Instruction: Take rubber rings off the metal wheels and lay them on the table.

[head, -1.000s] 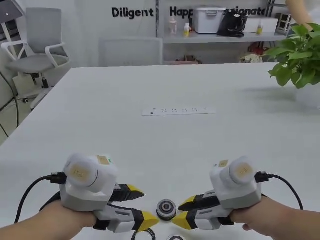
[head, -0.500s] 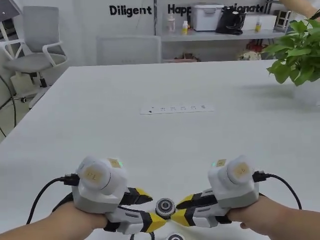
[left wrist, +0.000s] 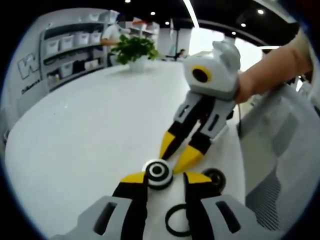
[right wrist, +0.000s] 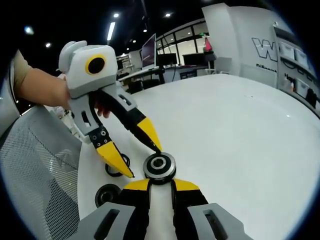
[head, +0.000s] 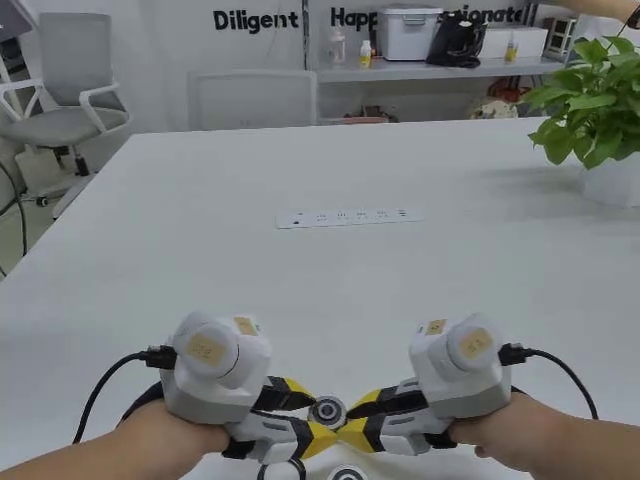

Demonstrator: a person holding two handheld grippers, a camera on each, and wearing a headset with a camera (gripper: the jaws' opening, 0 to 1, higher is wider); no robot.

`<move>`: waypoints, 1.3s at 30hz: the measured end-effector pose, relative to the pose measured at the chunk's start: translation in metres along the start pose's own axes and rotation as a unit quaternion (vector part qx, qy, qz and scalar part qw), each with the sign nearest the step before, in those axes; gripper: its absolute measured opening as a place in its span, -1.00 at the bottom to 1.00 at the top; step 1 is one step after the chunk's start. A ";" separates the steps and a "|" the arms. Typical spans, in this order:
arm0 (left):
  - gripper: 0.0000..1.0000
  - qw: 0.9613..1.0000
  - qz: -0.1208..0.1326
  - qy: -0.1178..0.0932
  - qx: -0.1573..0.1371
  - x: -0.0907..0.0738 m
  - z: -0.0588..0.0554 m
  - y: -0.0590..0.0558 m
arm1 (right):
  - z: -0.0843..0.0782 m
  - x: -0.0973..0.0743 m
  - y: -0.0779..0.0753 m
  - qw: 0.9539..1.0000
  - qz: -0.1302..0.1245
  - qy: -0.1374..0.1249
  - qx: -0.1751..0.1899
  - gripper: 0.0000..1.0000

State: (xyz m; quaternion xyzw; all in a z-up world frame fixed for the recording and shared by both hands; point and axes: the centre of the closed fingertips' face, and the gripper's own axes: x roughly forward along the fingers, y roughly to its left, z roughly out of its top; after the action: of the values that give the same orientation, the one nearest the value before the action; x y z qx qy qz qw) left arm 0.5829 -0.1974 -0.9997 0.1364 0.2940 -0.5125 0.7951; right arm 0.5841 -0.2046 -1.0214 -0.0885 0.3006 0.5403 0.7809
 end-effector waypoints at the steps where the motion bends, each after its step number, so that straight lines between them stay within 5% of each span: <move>1: -0.41 1.000 0.000 0.001 0.000 0.001 0.000 0.001 | 0.000 0.000 0.000 1.000 0.000 0.000 0.000 -0.73; 29: -0.72 1.000 0.026 0.002 0.004 0.005 0.001 0.009 | 0.000 0.000 -0.001 1.000 -0.005 -0.013 0.010 -0.75; 33: -0.72 1.000 0.026 0.001 0.004 0.004 0.001 0.009 | -0.003 0.000 -0.006 1.000 -0.010 -0.013 0.025 -0.94; 39: -0.72 0.999 0.034 0.000 0.005 0.005 0.001 0.009 | -0.002 0.000 -0.002 0.999 -0.013 -0.011 0.027 -0.95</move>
State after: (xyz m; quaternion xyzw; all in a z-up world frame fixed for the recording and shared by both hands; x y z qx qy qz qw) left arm 0.5923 -0.1977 -1.0023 0.1500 0.2863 -0.4864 0.8117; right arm 0.5854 -0.2064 -1.0239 -0.0651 0.3050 0.5229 0.7933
